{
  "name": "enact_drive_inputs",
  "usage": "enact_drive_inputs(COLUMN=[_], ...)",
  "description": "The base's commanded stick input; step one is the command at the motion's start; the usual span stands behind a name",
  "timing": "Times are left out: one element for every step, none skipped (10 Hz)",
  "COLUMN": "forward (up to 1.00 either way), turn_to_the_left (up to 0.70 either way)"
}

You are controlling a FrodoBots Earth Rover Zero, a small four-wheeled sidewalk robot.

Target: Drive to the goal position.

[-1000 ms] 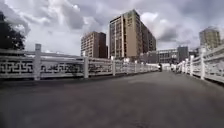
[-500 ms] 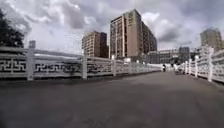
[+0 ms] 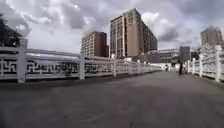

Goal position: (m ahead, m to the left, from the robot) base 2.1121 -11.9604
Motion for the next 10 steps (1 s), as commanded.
enact_drive_inputs(forward=[0.70,0.70,0.70,0.70,0.70,0.70,0.70,0.70,0.70,0.70], turn_to_the_left=[-0.14,-0.01,0.00,0.00,0.00,0.00,0.00,0.00,0.00,0.00])
